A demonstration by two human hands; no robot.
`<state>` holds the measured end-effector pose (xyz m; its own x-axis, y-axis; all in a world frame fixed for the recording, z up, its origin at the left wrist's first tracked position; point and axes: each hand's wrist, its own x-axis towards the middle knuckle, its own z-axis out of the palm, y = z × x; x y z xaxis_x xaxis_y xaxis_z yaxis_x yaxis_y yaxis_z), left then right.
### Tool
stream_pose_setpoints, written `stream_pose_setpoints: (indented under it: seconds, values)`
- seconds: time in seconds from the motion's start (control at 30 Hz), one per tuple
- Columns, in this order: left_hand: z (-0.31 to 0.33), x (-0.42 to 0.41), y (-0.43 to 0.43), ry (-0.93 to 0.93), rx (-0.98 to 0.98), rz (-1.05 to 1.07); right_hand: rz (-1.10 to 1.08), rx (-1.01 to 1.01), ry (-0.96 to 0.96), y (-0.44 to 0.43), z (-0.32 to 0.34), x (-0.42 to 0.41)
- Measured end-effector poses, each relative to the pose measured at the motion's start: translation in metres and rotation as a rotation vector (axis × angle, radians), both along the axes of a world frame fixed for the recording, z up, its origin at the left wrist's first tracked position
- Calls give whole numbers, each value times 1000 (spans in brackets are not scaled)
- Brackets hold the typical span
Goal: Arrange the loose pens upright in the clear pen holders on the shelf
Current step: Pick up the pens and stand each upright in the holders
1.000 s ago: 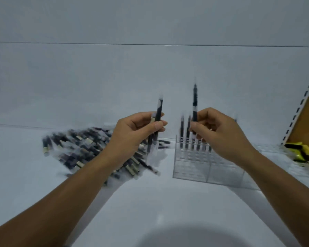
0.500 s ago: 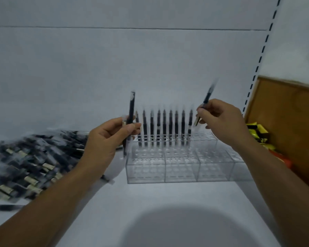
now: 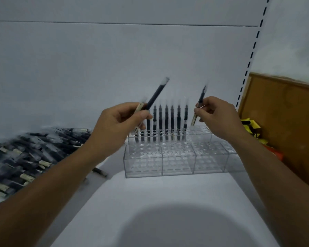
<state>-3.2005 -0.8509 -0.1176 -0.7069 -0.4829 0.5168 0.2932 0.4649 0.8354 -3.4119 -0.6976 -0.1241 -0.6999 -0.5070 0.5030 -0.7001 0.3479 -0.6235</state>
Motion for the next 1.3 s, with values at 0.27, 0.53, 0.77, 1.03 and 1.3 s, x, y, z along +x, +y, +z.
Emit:
stream_pose_setpoints:
  seconds: [0.27, 0.53, 0.77, 1.03, 1.3]
  values:
    - [21, -49, 37, -91, -16, -182, -7, 173, 15, -1, -9, -2]
    - [-2, -63, 34, -94, 216, -200, -28, 95, 74, -3, -7, -2]
    - [-7, -64, 27, -111, 253, -229, -65, 218, 58, -2, -11, -8]
    - [-8, -63, 28, -81, 279, -258, -40, 29, -16, 11, -3, -12]
    - [-8, -63, 27, -37, 256, -190, 240, -173, 623, 13, 12, 8]
